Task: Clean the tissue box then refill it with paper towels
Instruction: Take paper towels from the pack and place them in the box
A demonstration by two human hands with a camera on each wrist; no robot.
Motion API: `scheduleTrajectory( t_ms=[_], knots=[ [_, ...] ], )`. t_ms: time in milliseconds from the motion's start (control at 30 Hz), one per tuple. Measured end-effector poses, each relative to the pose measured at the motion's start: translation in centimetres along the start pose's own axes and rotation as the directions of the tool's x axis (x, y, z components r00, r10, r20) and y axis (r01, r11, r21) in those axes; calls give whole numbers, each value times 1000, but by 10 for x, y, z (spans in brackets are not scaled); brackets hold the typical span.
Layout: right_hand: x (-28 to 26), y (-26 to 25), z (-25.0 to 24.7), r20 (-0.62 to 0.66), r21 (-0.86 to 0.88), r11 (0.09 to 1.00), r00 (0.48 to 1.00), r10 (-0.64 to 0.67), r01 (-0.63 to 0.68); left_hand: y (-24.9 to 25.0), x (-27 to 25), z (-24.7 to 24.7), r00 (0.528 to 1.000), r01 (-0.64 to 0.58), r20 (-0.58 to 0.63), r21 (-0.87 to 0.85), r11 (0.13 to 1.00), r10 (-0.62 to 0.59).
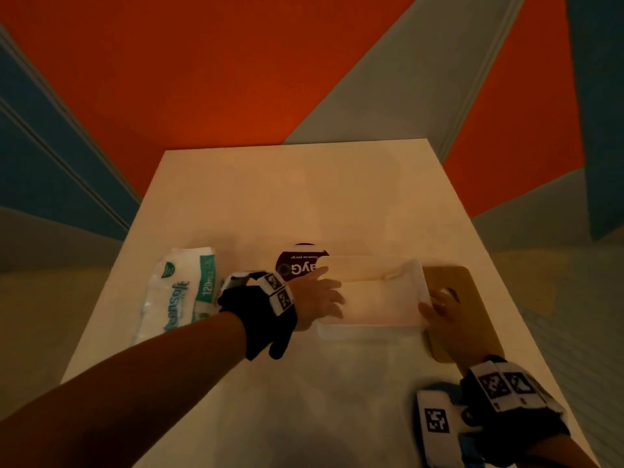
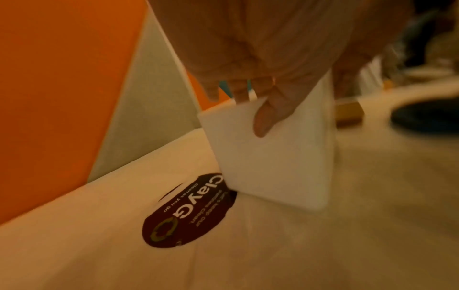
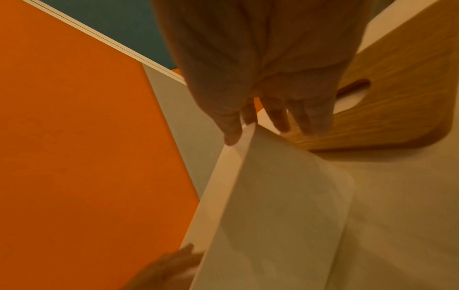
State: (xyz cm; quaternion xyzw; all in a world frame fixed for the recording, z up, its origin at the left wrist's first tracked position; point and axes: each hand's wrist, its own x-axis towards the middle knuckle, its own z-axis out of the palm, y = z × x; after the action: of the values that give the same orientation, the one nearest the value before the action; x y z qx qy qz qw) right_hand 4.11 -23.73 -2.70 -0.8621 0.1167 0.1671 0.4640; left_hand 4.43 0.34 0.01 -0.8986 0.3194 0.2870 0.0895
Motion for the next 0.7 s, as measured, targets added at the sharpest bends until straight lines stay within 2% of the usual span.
scheduleTrajectory(
  t_ms=[33, 67, 100, 133, 167, 200, 233, 267, 300, 367, 433, 467, 533, 600, 700],
  knots=[
    [-1, 2, -4, -43, -55, 998, 998, -36, 33, 0, -9, 1, 996, 20, -90, -58, 998, -25],
    [-4, 0, -6, -78, -116, 989, 992, -100, 90, 2, -19, 4, 964, 38, -253, -176, 984, -82],
    [-10, -7, -9, -110, -154, 973, 976, -190, 172, 0, -28, 11, 885, 32, -428, -333, 942, -181],
    [-18, -18, -9, -135, -169, 944, 942, -306, 283, -2, -42, 13, 780, 46, -526, -490, 870, -338],
    [-27, -31, -8, -147, -180, 889, 883, -447, 420, -8, -56, 23, 702, 88, -509, -632, 770, -498],
    [-36, -47, -2, -144, -207, 821, 813, -564, 533, -13, -69, 33, 652, 143, -443, -724, 674, -615],
    [-46, -63, 8, -122, -235, 751, 748, -652, 617, -20, -80, 47, 610, 199, -378, -778, 596, -696],
    [-54, -77, 21, -66, -230, 700, 707, -704, 676, -28, -91, 59, 583, 244, -315, -811, 531, -749],
    [-59, -86, 36, 22, -180, 677, 690, -723, 714, -35, -100, 69, 564, 276, -270, -829, 486, -780],
    [-61, -98, 72, 249, -72, 707, 699, -670, 703, -48, -113, 86, 547, 341, -194, -837, 428, -815],
    [-55, -106, 112, 459, -60, 758, 693, -557, 649, -58, -121, 100, 557, 418, -103, -823, 385, -824],
    [-50, -109, 132, 517, -55, 790, 694, -501, 611, -61, -124, 105, 564, 448, -63, -814, 369, -823],
    [-42, -115, 169, 581, -40, 849, 703, -409, 527, -66, -128, 112, 573, 466, -37, -807, 363, -818],
    [-35, -120, 200, 611, -40, 911, 732, -302, 410, -68, -131, 117, 580, 434, -72, -816, 382, -812],
    [-27, -120, 237, 568, 22, 993, 816, -108, 116, -69, -135, 125, 589, 470, -61, -785, 404, -805]
  ],
)
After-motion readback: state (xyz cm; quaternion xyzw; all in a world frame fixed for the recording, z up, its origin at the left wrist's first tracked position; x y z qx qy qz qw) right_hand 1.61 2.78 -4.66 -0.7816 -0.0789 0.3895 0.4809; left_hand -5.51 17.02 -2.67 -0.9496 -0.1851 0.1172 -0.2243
